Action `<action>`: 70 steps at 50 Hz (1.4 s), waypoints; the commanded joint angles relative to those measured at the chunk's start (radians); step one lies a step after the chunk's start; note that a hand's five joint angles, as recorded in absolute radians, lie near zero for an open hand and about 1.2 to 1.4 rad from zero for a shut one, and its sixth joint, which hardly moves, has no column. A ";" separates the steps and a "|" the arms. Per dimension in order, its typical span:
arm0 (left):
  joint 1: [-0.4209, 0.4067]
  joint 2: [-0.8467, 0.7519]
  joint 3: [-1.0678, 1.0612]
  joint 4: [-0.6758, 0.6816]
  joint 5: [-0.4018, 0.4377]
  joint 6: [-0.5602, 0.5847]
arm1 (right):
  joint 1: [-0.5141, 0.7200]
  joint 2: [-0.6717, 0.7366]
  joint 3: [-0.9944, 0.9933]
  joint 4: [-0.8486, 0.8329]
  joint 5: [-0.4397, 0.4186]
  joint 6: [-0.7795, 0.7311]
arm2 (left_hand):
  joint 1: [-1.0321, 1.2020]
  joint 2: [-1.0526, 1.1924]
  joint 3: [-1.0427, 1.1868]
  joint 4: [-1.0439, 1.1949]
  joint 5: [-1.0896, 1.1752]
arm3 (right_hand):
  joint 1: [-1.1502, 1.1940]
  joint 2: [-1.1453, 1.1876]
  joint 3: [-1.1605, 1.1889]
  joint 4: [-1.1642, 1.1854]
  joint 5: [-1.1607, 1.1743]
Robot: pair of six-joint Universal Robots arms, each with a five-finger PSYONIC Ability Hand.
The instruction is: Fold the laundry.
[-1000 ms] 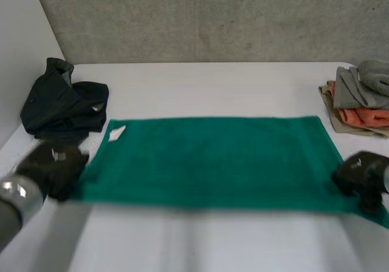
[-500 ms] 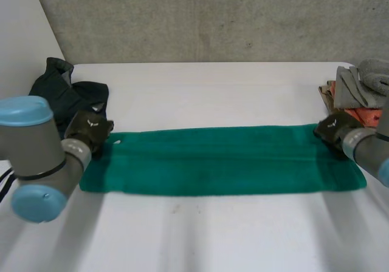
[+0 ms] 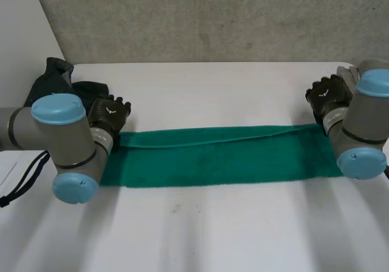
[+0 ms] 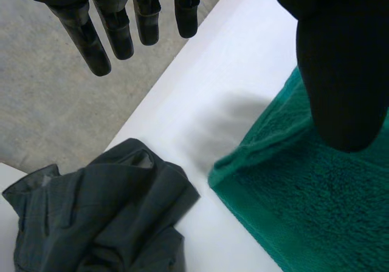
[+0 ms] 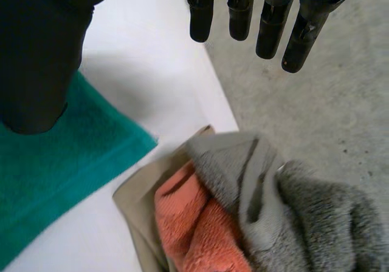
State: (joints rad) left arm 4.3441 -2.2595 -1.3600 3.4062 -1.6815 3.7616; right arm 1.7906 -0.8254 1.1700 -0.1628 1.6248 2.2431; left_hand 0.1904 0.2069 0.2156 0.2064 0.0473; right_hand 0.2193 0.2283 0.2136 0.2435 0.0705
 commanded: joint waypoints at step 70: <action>0.028 0.334 -0.356 0.219 0.088 -0.198 | -0.424 -0.253 0.441 -0.032 -0.387 0.150 | -0.016 -0.032 -0.041 -0.032 -0.047 | 1.177 1.168 1.183 1.153 1.151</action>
State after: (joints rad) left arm 4.3724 -1.9555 -1.7010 3.6250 -1.5924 3.5620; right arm 1.4408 -0.9713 1.5554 -0.1366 1.2185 2.3975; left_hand 0.1904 0.2069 0.2156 0.2063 0.0473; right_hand 1.0390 1.1817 1.1836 1.1878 0.9584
